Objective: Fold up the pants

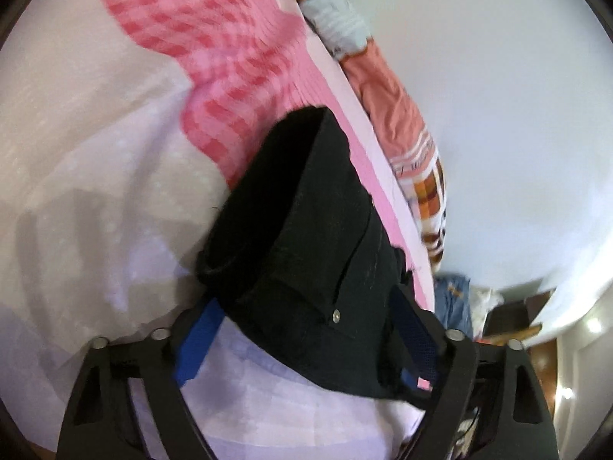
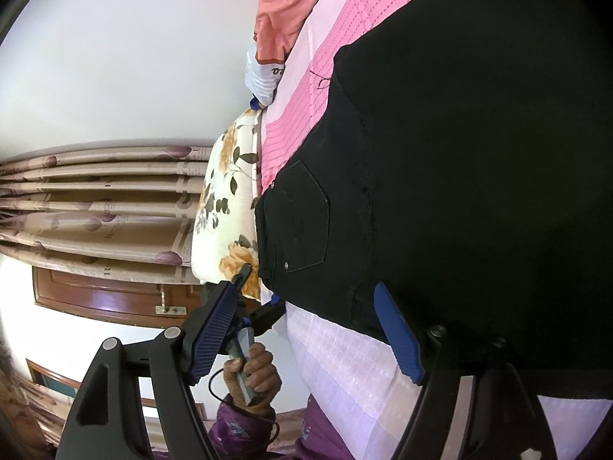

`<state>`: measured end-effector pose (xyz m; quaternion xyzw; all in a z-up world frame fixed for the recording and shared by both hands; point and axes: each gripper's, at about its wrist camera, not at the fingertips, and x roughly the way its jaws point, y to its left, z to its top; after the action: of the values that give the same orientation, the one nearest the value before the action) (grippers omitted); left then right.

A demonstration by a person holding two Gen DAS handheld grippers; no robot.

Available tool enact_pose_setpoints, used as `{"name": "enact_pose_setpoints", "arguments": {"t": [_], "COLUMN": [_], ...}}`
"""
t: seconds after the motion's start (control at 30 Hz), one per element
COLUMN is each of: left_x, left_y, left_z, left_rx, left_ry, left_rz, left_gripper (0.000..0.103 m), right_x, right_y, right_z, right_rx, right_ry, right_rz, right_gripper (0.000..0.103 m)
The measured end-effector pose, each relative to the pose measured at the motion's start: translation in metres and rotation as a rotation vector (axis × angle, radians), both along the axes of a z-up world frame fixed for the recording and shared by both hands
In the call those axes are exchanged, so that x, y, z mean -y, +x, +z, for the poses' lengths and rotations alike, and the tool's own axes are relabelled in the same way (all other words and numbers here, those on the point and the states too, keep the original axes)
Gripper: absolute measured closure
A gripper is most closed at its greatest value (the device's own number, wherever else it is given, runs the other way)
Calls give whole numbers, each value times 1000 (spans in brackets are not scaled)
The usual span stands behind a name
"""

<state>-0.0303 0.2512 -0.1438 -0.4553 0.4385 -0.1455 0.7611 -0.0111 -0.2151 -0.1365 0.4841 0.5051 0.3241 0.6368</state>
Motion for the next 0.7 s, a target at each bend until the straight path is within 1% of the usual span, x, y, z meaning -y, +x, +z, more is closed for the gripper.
{"name": "enact_pose_setpoints", "arguments": {"t": [0.03,0.07,0.1,0.13,0.2,0.27,0.3,0.37,0.47,0.57,0.63,0.7], "left_x": [-1,-1,1,5,12,18,17,13,7,2,5,9], "left_y": [-1,-2,-2,-3,-8,-12,-14,-16,-13,-17,-20,-23], "left_z": [-1,-1,0,2,3,3,1,-4,-9,-10,-5,1], "left_rx": [0,0,3,10,53,80,84,84,73,64,65,55], "left_ry": [11,36,87,145,242,285,281,239,184,170,214,274], "left_rz": [12,15,14,12,4,22,34,67,77,94,105,130], "left_gripper": [30,39,51,55,61,61,61,61,58,56,54,44], "right_x": [0,0,0,0,-1,-1,-1,-1,-1,-2,-2,-3], "right_y": [0,0,0,1,0,0,0,0,0,0,-1,-1], "right_z": [-1,-2,-2,-2,-2,-2,-2,-2,-2,-2,-1,-1], "right_rx": [0,-2,-4,-5,-5,-6,-7,-7,-8,-12,-13,-16], "right_ry": [2,4,5,5,7,8,7,7,4,0,-3,-9], "right_rz": [0,-1,-1,-2,-4,-3,-3,-3,-5,-5,-5,-4], "right_gripper": [31,31,31,31,31,31,31,31,31,30,30,30]}}
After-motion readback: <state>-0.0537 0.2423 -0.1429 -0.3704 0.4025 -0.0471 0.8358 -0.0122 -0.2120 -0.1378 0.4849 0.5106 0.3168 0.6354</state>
